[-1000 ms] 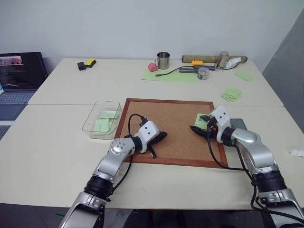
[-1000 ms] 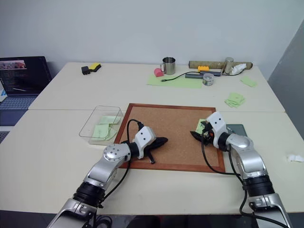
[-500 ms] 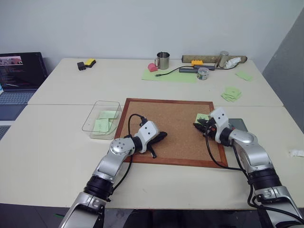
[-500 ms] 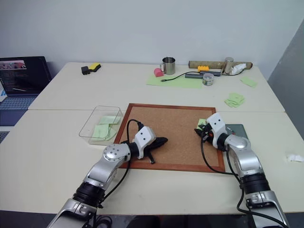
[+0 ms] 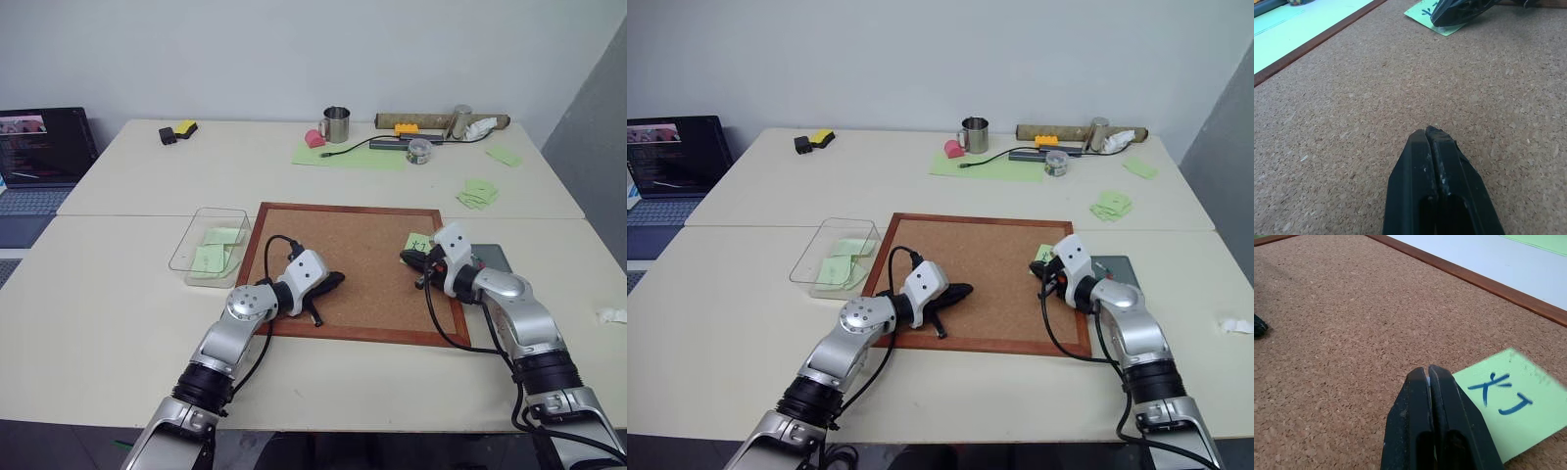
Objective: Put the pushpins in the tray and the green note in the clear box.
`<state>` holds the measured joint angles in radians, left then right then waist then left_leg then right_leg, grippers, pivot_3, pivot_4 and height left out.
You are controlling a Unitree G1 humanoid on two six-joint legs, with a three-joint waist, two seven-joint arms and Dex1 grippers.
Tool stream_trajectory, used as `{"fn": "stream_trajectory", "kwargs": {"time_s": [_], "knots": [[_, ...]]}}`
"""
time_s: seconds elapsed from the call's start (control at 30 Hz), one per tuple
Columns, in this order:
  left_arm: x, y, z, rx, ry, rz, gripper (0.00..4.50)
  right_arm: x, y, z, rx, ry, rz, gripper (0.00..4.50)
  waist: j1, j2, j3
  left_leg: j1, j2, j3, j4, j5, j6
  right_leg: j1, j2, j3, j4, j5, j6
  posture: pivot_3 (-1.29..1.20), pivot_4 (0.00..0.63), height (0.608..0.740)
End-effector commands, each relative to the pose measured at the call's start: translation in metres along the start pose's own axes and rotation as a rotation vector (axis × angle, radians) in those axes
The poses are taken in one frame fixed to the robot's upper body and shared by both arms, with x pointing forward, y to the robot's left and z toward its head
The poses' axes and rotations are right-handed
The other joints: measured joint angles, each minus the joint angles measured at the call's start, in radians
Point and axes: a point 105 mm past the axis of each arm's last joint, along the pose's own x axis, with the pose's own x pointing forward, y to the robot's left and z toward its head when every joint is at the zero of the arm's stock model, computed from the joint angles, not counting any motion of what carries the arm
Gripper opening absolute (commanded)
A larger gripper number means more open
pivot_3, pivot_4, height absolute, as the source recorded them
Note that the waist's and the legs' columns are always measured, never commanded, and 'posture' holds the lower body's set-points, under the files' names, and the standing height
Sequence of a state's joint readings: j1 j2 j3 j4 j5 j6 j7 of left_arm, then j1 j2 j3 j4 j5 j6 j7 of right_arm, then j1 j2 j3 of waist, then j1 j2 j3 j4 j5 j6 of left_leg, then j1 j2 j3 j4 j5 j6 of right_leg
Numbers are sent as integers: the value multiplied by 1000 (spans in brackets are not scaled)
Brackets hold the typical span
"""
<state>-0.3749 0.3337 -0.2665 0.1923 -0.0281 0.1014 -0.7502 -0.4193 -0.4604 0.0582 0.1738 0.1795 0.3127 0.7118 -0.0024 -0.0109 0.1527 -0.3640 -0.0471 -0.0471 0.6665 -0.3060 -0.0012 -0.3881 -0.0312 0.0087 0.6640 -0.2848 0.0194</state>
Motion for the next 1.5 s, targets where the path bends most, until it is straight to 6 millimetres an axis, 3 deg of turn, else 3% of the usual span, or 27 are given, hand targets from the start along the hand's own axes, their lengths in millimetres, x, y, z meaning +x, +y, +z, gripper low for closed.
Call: {"fn": "stream_trajectory", "kwargs": {"time_s": [0.03, 0.17, 0.3, 0.43, 0.67, 0.77, 1.0, 1.2, 1.37, 1.5], "knots": [[-4, -14, -36, -69, 128, -35, 0, -8, 4, 48, -94, -141, 40, 5, -1, 0, 0, 0, 0, 0, 0, 0, 0, 0, 0, 0, 0, 0, 0, 0, 150, 740], [-1, -8, -23, -127, 80, -13, 0, -17, 18, 66, -245, -151, 122, 5, 0, 0, 0, 1, 0, 0, 0, -1, 2, 1, 0, 0, 0, 0, 0, 0, 150, 740], [-13, 6, 9, -217, -34, 1, 0, -21, 32, 71, -398, -141, 185, 5, -2, -1, 0, 0, 0, 0, 0, -1, 2, 0, 0, 0, 0, 0, 0, 0, 150, 740], [-38, 20, 38, -367, -134, -29, 779, -24, 42, 73, -557, -139, 220, 0, -4, -3, 2, 0, 0, -1, 0, -1, 2, -1, 0, -1, 0, 0, 0, 0, 150, 740], [-71, 30, 70, -670, -276, -132, 2116, -25, 58, 80, -783, -175, 280, 0, -2, -6, 4, -1, 0, -1, 1, 0, -1, -1, 0, -1, 0, 0, 0, 0, 150, 740], [-71, 28, 78, -743, -300, -165, 2706, -25, 62, 86, -837, -203, 289, 0, -2, -6, 4, -1, 0, -1, 2, 0, -1, -1, 0, -1, 0, 0, 0, 0, 150, 740], [-50, 18, 94, -811, -359, -193, 3990, -23, 75, 99, -959, -265, 326, 0, 1, -7, 5, -1, 0, -2, 4, 1, -1, 0, 0, -2, 0, 0, 0, 0, 150, 740], [-30, 7, 112, -835, -421, -269, 3990, -25, 92, 103, -1004, -306, 382, 0, 1, -7, 5, -1, 0, -2, 4, 1, -2, 0, 0, -2, 1, 0, 0, 0, 150, 740], [-18, 5, 113, -820, -404, -288, 3990, -25, 98, 103, -1009, -316, 395, 0, 1, -7, 5, -2, 0, -2, 5, 1, -3, 0, 0, -2, 1, 0, 0, 0, 150, 740], [-14, 7, 113, -826, -406, -286, 3284, -25, 100, 102, -1006, -319, 399, 0, 1, -7, 5, -2, 0, -2, 5, 1, -3, 0, 0, -2, 1, 0, 0, 0, 150, 740]]}}
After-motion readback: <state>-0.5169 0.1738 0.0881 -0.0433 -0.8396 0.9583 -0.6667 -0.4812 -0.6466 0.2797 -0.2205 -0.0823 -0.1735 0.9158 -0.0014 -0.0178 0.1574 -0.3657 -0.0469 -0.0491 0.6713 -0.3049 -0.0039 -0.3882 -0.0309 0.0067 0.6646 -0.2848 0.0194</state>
